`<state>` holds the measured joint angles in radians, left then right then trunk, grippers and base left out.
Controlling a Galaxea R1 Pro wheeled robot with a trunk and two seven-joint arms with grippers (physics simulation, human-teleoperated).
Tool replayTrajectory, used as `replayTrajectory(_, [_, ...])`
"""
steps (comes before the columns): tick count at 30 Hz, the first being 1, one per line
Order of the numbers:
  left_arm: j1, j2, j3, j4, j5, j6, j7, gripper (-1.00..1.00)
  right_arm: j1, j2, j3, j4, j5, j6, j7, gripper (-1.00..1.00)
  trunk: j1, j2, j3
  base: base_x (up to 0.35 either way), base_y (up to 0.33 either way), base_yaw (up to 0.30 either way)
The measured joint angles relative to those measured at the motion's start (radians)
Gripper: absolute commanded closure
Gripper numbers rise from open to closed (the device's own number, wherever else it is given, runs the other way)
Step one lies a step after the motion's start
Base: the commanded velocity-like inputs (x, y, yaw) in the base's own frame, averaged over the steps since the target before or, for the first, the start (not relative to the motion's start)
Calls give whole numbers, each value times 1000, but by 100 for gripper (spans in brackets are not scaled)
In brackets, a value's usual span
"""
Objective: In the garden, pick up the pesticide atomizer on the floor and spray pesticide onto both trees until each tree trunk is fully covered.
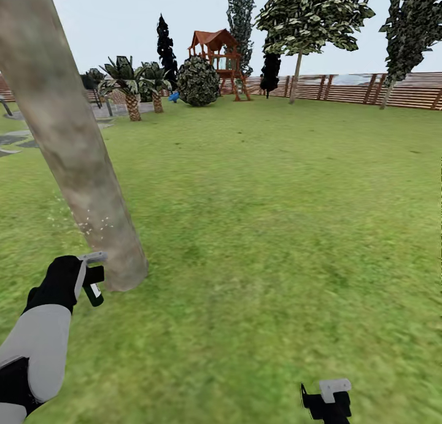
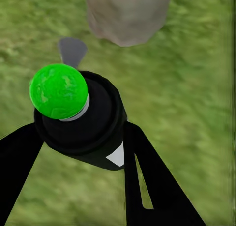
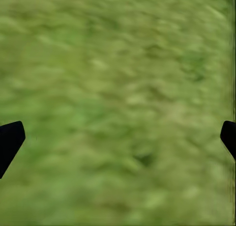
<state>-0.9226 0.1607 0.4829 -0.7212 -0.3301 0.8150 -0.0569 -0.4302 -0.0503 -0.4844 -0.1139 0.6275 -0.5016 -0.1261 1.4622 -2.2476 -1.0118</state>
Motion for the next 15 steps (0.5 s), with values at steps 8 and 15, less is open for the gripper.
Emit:
replayTrajectory(8, [3,4,5,1,0,-1,0,100,0,1,0,0,0,0,0,-100,0,0,0,87,-261,40])
replayTrajectory(15, [37,6,11,1,-1,-67,3,100,0,3,1,0,0,0,0,-100,0,0,0,234,-186,264])
